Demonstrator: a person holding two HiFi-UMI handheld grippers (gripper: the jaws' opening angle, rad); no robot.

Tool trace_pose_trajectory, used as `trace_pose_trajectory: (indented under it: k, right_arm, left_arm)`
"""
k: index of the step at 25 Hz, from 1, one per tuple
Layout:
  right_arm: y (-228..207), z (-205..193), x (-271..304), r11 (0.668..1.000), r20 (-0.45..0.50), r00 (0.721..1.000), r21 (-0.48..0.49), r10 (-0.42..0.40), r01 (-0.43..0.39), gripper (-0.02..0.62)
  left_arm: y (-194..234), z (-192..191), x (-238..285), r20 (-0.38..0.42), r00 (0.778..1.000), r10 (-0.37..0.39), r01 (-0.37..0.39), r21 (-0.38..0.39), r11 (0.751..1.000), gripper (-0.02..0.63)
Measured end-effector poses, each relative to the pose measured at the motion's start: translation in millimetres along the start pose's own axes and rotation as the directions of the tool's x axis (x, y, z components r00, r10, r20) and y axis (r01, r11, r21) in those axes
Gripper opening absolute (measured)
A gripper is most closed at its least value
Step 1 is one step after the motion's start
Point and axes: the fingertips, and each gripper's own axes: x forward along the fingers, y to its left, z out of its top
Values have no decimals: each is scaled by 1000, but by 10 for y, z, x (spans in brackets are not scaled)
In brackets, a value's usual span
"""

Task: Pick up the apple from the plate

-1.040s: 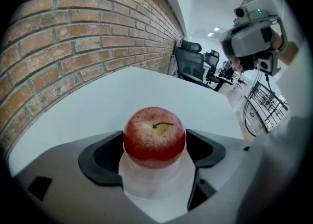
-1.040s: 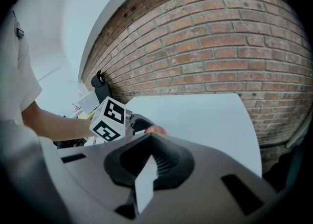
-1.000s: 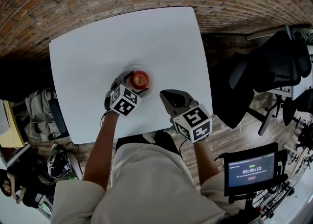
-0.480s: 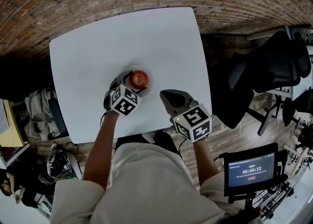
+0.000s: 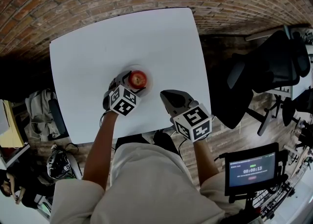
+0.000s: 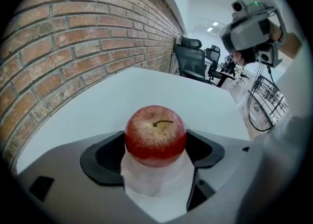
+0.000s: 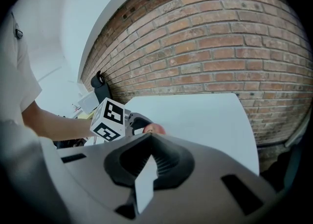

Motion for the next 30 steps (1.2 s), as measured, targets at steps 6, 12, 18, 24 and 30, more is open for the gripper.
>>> trace_pose_trajectory:
  k: [6,12,18,24,30]
  right_arm:
    - [18,13,-26,1000,4,1000,-5,3,-2,2]
    - [50,42,-53,1000,13,1000,-16,6,-6,2]
    - [71,108,-109,999,33,999,-36,2,-1,2]
    - [106,133,-180,999,50,999,-51,3,0,2]
    - [144,138,-279,998,63,998,-61,5,-1,2]
  left_arm:
    - [23,5,-49,5,1000,8,-8,-8,1000,390]
    - [39,11,-114,11,1000,23,-23,-12,1000,390]
    - [51,73,-219,32,999,34,-33,-33,999,390]
    - [47,144,-326,57,997,46,-44,-46,998,390]
    - [-15,241,-422,104,994,47,-40,-73,997,390]
